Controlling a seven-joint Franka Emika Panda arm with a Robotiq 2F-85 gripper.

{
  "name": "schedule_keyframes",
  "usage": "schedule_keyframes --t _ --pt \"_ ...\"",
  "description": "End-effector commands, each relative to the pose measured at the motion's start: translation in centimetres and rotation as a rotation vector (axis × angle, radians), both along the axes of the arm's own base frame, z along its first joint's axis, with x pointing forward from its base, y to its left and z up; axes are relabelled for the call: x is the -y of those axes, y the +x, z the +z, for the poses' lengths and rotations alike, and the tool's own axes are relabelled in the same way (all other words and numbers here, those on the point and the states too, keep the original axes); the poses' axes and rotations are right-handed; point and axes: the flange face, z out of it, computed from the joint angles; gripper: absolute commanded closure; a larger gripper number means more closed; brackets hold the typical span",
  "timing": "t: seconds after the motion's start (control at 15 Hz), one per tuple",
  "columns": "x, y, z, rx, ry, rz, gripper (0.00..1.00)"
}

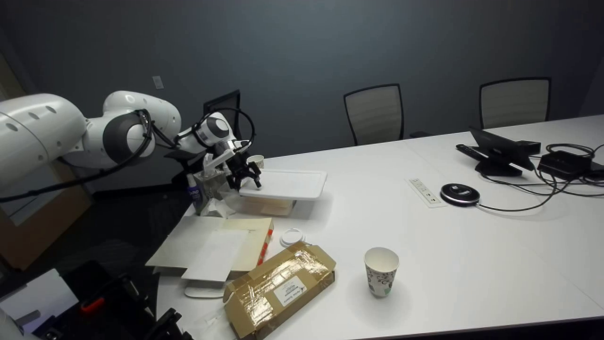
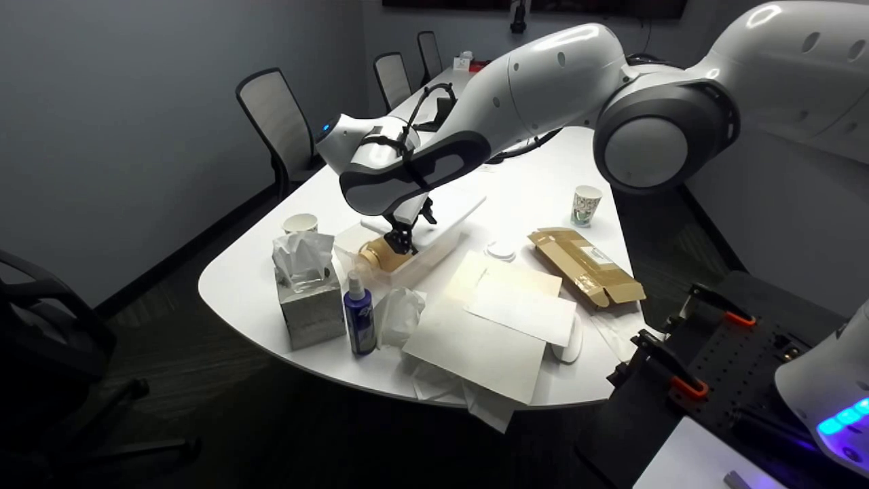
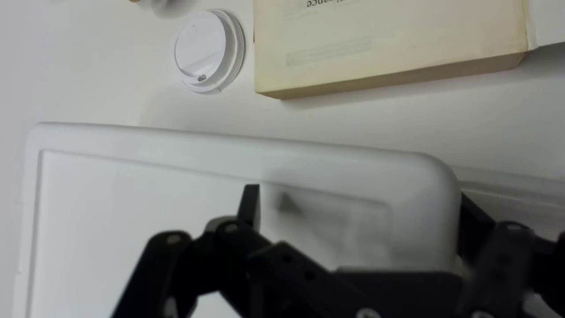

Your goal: Open the lid of the bowl

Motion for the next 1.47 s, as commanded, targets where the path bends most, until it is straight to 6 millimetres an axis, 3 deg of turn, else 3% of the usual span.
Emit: schedule_keyframes --t 0.0,0.33,0.8,1.4 --pt "1.9 0.9 0.9 0.015 -0.021 -0.026 0.00" --pt "4.0 2.1 1.9 0.056 0.015 -0.064 0.00" --pt "5.1 3.3 3.0 0.117 0.089 -0.128 0.00" --pt "3.0 3.5 3.5 0.130 0.179 -0.104 0.00"
